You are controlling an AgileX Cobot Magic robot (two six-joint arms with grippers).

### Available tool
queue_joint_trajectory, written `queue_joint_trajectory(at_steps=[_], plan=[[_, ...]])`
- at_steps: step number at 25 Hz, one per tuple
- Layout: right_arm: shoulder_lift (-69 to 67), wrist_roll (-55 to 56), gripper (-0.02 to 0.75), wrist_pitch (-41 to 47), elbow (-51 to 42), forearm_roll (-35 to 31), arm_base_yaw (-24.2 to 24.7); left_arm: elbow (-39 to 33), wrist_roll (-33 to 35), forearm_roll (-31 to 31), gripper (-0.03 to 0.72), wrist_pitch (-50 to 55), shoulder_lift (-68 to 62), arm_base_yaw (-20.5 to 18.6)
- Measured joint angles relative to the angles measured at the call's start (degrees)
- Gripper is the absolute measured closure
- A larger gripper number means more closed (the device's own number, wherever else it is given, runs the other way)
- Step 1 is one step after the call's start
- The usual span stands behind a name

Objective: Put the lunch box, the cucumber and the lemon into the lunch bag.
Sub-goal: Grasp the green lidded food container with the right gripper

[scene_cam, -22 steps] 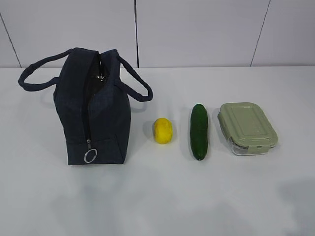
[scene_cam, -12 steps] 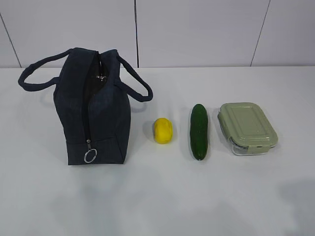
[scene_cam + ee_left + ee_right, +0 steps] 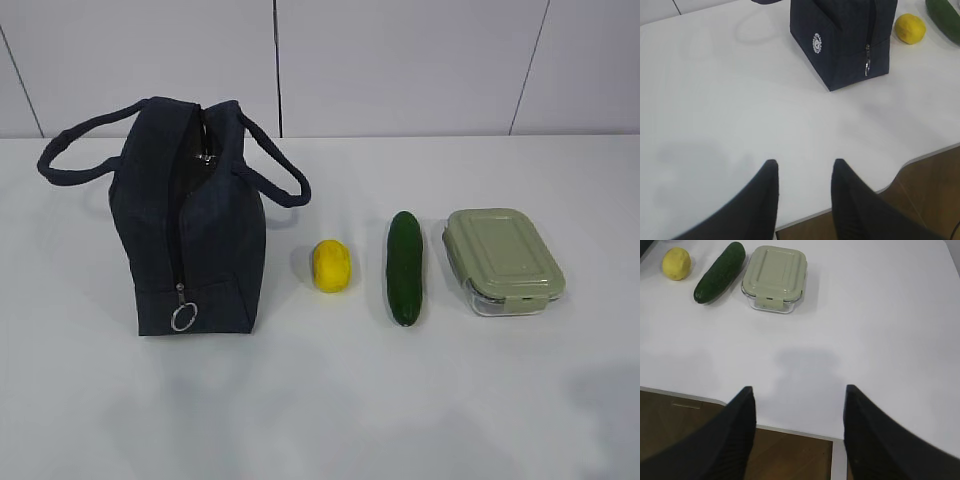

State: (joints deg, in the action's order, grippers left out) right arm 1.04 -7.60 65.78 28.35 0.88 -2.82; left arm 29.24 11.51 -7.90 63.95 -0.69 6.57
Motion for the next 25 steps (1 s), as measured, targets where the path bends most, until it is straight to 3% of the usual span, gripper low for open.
queue_joint_trajectory(at_steps=[19, 22, 25], plan=[[0.0, 0.0, 0.317, 0.0, 0.1, 2.0, 0.0, 0.0, 0.0, 0.0, 0.449, 0.0, 0.0, 0.0], [0.0, 0.3, 0.317, -0.8, 0.7, -0.4, 0.0, 0.0, 0.0, 0.0, 0.449, 0.0, 0.0, 0.0], [-2.1, 1.0, 0.317, -2.1, 0.9, -7.5, 0.0, 0.0, 0.0, 0.0, 0.449, 0.0, 0.0, 0.0]])
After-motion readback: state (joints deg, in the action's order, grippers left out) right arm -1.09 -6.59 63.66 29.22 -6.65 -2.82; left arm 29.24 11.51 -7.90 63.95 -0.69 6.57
